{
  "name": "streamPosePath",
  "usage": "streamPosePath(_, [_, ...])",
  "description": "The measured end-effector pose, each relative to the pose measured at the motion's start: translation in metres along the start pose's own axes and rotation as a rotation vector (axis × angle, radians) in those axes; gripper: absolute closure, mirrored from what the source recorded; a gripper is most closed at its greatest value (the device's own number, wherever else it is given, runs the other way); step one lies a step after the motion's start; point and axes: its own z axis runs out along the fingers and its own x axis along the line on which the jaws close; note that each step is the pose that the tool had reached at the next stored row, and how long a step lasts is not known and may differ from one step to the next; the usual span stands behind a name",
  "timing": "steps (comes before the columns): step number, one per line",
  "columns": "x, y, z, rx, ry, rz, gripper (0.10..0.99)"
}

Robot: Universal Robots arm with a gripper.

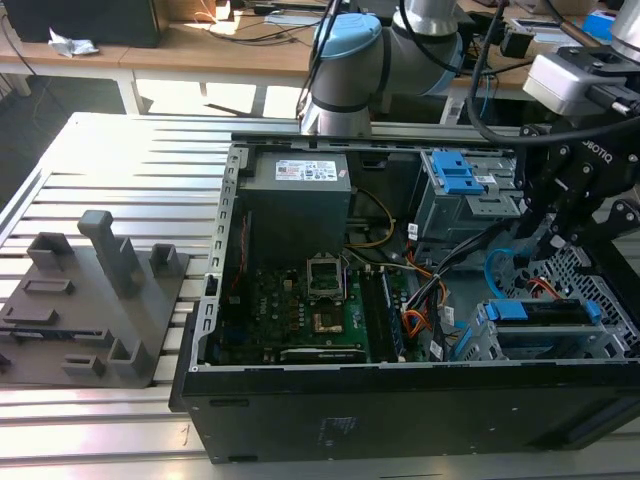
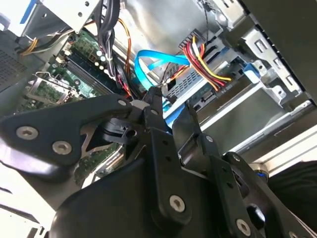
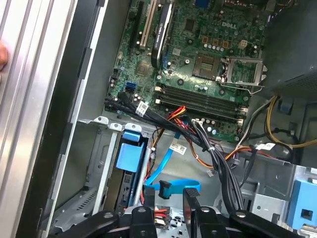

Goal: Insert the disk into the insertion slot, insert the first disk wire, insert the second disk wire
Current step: 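Insert the second disk wire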

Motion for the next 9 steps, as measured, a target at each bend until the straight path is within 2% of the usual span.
streamPosePath(1, [-0.0011,0.0006,0.0009,-0.001,0.0047,0.0,0.725])
streamPosePath(2, [-0.0016,0.0011,0.0015,-0.003,0.0147,0.001,0.725])
streamPosePath(3, [-0.0017,0.0015,0.0018,-0.009,0.0364,0.004,0.725])
streamPosePath(4, [-0.0018,0.0019,0.0027,-0.011,0.0453,0.012,0.725])
streamPosePath(6, [-0.0019,0.0019,0.0049,-0.013,0.0467,0.032,0.725])
streamPosePath(9, [-0.002,0.0016,0.0083,-0.016,0.0429,0.085,0.725])
